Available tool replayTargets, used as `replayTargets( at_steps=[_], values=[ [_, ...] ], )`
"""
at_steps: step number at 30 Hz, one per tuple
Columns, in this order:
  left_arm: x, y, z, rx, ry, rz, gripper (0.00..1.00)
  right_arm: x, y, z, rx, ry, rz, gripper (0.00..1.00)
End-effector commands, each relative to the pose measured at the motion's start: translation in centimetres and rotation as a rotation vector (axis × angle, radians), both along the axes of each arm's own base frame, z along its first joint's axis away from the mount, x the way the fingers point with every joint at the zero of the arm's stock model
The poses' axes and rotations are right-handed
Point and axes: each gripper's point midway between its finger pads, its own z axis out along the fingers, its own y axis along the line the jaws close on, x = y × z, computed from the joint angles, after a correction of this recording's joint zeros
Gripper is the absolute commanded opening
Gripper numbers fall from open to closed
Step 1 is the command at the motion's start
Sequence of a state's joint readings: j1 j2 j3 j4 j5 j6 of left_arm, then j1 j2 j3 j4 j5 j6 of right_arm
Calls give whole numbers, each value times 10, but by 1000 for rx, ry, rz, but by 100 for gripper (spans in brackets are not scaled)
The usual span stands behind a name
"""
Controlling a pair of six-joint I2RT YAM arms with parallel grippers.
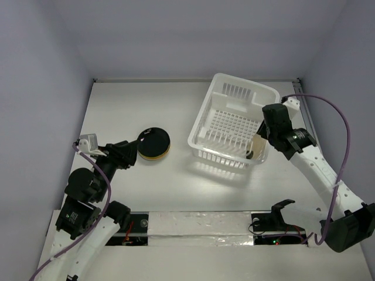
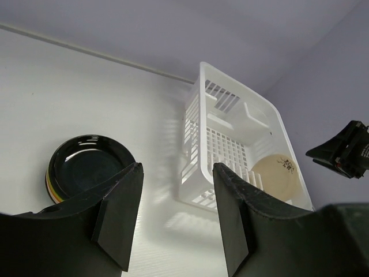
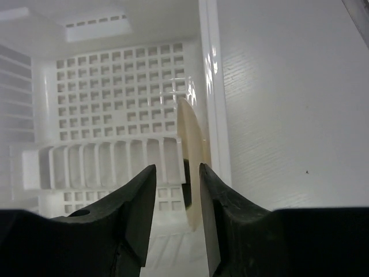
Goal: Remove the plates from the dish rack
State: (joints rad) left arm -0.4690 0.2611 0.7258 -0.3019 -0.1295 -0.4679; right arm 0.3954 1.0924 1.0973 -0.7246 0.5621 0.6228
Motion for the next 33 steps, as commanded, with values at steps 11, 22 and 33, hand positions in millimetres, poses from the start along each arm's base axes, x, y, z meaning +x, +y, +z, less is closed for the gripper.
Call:
replayTargets(
  at_steps=[11,22,33],
  values=[
    [-1,-3,10,-6,-56,-20,48,1,-2,-55,-85,199,51,34],
    [0,-3,8,-5,-49,-17,48,29,-22,-62,-264,275,72,15],
    [3,-4,7,-3,-39,-16,48,48,-59,-14,-514,167,1,0]
  ],
)
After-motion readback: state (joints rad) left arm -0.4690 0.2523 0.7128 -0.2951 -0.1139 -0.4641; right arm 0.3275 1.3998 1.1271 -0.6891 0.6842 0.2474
